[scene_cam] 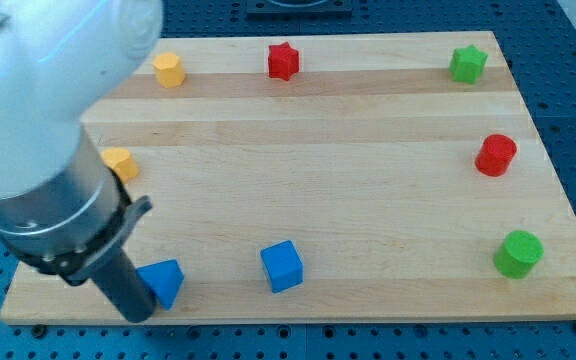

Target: Move triangle close to the blue cube

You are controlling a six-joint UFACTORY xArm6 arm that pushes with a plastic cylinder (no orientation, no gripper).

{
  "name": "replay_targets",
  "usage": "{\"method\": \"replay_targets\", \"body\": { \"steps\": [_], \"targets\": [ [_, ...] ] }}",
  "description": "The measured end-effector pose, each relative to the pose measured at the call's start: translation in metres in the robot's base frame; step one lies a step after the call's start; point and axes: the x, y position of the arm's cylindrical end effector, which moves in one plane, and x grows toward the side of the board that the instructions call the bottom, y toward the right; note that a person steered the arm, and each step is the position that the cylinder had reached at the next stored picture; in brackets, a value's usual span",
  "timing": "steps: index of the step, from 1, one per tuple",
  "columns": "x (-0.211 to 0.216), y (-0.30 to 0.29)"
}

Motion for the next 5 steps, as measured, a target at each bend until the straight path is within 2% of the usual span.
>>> {"method": "replay_targets", "body": {
  "steps": [2,3,5],
  "targets": [
    [-0.005,0.063],
    [0.000,0.055],
    [-0.001,-0.010]
  ]
}}
